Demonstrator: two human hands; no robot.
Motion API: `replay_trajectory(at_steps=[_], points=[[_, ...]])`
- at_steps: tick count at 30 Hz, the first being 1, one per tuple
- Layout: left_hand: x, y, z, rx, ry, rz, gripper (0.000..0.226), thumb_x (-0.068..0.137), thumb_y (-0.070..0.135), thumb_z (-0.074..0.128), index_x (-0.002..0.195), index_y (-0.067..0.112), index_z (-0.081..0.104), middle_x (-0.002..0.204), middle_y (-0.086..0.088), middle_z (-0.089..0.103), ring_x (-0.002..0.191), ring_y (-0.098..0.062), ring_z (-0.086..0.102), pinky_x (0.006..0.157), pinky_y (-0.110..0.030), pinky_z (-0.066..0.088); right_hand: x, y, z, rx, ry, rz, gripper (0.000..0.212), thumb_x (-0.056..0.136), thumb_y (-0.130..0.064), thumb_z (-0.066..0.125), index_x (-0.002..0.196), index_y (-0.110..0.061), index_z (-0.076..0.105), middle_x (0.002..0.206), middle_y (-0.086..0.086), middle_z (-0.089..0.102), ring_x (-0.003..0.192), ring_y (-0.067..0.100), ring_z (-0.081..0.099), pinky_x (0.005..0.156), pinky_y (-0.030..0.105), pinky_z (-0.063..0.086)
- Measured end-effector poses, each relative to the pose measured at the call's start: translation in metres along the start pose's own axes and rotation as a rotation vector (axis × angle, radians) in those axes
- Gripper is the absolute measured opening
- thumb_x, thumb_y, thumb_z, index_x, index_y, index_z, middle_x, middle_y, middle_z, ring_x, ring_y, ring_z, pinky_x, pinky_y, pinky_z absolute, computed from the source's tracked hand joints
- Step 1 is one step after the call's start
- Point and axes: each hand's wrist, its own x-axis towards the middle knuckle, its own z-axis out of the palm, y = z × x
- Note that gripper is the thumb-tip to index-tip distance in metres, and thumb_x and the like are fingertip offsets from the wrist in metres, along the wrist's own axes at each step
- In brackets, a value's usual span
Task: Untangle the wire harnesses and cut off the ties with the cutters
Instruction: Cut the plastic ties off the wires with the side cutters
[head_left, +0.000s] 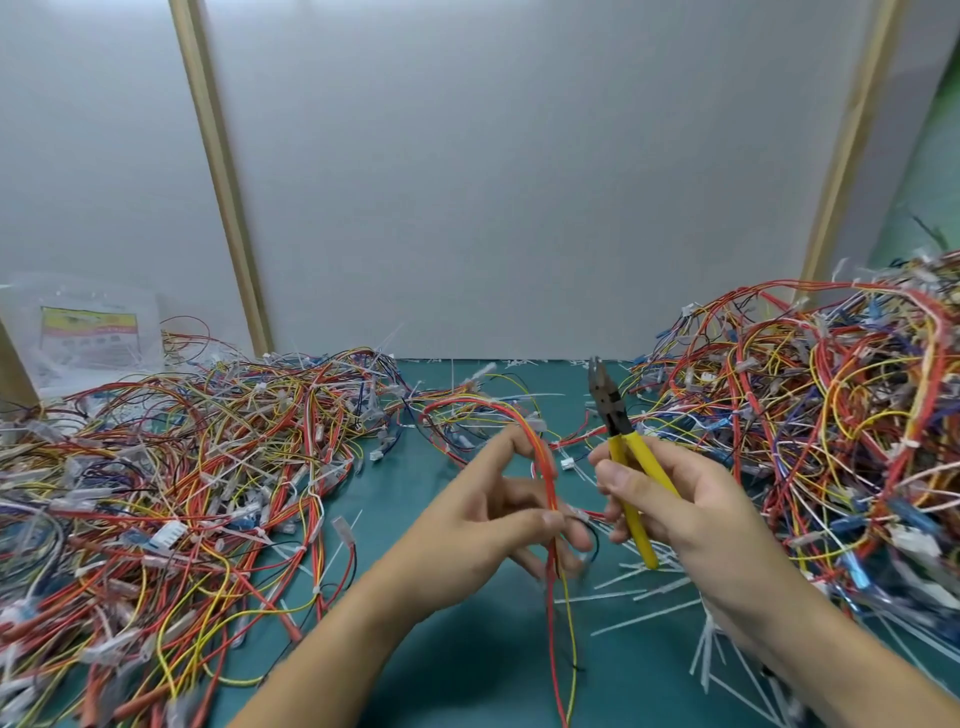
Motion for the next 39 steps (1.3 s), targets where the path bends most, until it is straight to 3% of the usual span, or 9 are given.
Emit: replay_trajectory(at_steps=[4, 8, 15, 17, 19, 23, 28, 34, 39], points=[[-0.003, 0.001, 0.005, -0.001, -0.172, -0.031, 0.037, 0.095, -0.002, 0.055, 0.124, 0.018, 0.044, 0.097, -0.018, 0.065, 0.088, -0.028, 0.067, 0.067, -0.031, 0.058, -0.002, 0.000, 0.002, 0.047, -0.013, -0.015, 0.031, 0.070, -0.034, 0.071, 0.095, -0.016, 0.074, 0.093, 0.008, 0.075, 0.077, 0.018, 0.069, 0.070, 0.032, 0.059], [-0.005, 0.000, 0.008, 0.015, -0.282, -0.090, 0.044, 0.095, -0.005, 0.053, 0.133, 0.007, 0.036, 0.105, -0.036, 0.052, 0.090, -0.033, 0.059, 0.069, -0.034, 0.060, -0.003, 0.000, 0.005, 0.080, -0.032, -0.032, 0.023, 0.071, -0.032, 0.072, 0.092, -0.022, 0.075, 0.084, 0.001, 0.073, 0.078, 0.014, 0.070, 0.069, 0.026, 0.057], [-0.005, 0.003, 0.007, 0.067, -0.401, -0.206, 0.027, 0.095, -0.003, 0.052, 0.120, 0.005, 0.042, 0.093, -0.016, 0.056, 0.078, -0.026, 0.061, 0.068, -0.033, 0.054, -0.002, 0.000, 0.004, 0.123, -0.057, 0.022, 0.032, 0.068, -0.027, 0.087, 0.095, -0.015, 0.076, 0.089, 0.004, 0.073, 0.079, 0.018, 0.070, 0.065, 0.024, 0.056], [-0.005, 0.004, 0.009, 0.072, -0.419, -0.217, 0.023, 0.094, -0.002, 0.052, 0.114, 0.007, 0.045, 0.091, -0.014, 0.057, 0.076, -0.019, 0.063, 0.066, -0.030, 0.053, -0.003, 0.003, 0.004, 0.104, -0.043, 0.043, 0.034, 0.070, -0.027, 0.085, 0.100, -0.015, 0.075, 0.095, 0.006, 0.075, 0.087, 0.019, 0.071, 0.071, 0.025, 0.057], [-0.005, 0.002, 0.009, 0.087, -0.409, -0.228, 0.023, 0.093, 0.000, 0.054, 0.113, 0.007, 0.044, 0.088, -0.010, 0.059, 0.077, -0.025, 0.061, 0.066, -0.030, 0.053, -0.003, 0.006, 0.004, 0.102, -0.020, 0.036, 0.023, 0.077, -0.017, 0.077, 0.099, -0.015, 0.075, 0.094, 0.002, 0.076, 0.089, 0.016, 0.071, 0.073, 0.023, 0.056], [-0.003, -0.001, 0.011, 0.172, -0.239, -0.174, 0.006, 0.092, 0.021, 0.061, 0.098, 0.020, 0.058, 0.081, -0.007, 0.061, 0.074, -0.024, 0.061, 0.060, -0.032, 0.057, -0.001, 0.009, 0.005, 0.095, 0.013, 0.012, 0.025, 0.084, 0.007, 0.068, 0.095, -0.014, 0.074, 0.085, -0.002, 0.074, 0.082, 0.011, 0.069, 0.072, 0.021, 0.057], [0.008, -0.003, 0.006, 0.087, 0.231, -0.040, 0.030, 0.087, 0.037, 0.067, 0.086, 0.007, 0.066, 0.076, -0.008, 0.064, 0.071, -0.018, 0.065, 0.062, -0.035, 0.060, -0.002, 0.011, 0.008, 0.009, -0.005, -0.038, 0.026, 0.086, 0.008, 0.068, 0.097, -0.015, 0.072, 0.090, -0.001, 0.075, 0.084, 0.009, 0.070, 0.077, 0.023, 0.058], [0.010, -0.004, 0.002, -0.084, 0.287, -0.044, 0.033, 0.086, 0.019, 0.069, 0.090, -0.013, 0.064, 0.076, -0.015, 0.067, 0.073, -0.021, 0.065, 0.070, -0.031, 0.059, -0.007, 0.017, 0.014, -0.107, -0.054, -0.092, 0.025, 0.091, 0.000, 0.066, 0.101, -0.023, 0.072, 0.098, -0.004, 0.076, 0.095, 0.010, 0.072, 0.083, 0.020, 0.055], [0.012, -0.011, 0.005, 0.037, 0.301, -0.048, 0.018, 0.092, 0.011, 0.066, 0.092, -0.007, 0.066, 0.075, -0.009, 0.069, 0.072, -0.018, 0.066, 0.069, -0.030, 0.057, -0.008, 0.024, 0.020, -0.144, 0.043, -0.096, 0.022, 0.091, -0.003, 0.067, 0.097, -0.023, 0.072, 0.094, -0.007, 0.076, 0.091, 0.008, 0.072, 0.082, 0.021, 0.055]])
